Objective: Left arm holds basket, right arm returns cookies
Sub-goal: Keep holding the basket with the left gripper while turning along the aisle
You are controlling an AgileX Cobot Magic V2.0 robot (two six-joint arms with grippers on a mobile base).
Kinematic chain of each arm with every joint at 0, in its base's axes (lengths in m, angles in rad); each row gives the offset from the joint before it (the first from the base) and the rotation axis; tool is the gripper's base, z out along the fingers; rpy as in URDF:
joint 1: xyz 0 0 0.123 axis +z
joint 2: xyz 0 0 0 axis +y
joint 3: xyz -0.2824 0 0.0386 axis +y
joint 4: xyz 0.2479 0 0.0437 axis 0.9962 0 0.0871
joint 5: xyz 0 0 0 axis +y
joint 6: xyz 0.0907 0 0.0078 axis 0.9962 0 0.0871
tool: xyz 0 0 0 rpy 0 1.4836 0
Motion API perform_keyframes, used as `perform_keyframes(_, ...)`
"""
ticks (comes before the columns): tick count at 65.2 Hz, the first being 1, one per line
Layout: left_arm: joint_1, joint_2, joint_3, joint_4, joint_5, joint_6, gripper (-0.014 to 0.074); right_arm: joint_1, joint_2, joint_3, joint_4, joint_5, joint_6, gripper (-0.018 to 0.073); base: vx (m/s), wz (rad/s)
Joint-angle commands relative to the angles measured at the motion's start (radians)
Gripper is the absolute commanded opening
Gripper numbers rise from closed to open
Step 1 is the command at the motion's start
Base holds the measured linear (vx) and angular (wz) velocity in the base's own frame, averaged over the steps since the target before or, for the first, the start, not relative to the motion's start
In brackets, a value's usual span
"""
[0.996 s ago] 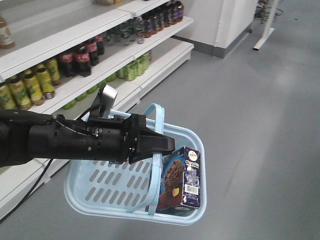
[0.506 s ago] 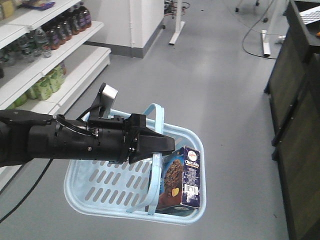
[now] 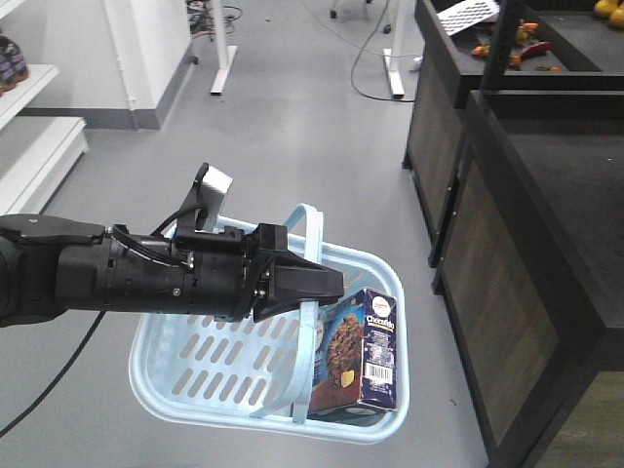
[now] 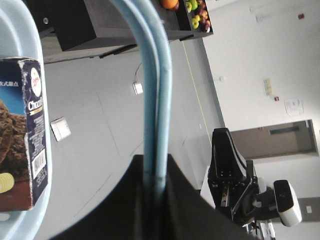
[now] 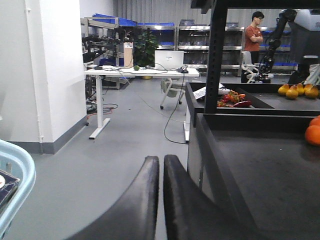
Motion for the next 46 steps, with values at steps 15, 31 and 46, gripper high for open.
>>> perform_keyframes(15,-0.004,-0.050,-0.027,-0.120,0.056,0.014,-0.0006,-0.001,-0.013,0.017,-0.006,-0.076,-0.003,-0.0011,0.18,-0.22)
perform_keyframes(31,-0.004,-0.050,-0.027,-0.120,0.056,0.014,-0.0006,-0.001,-0.013,0.017,-0.006,-0.076,-0.003,-0.0011,0.26,-0.05)
perform_keyframes(46,-0.004,-0.050,-0.027,-0.120,0.056,0.014,-0.0006,-0.001,-0.013,0.017,-0.006,-0.076,-0.003,-0.0011,0.33,0.08)
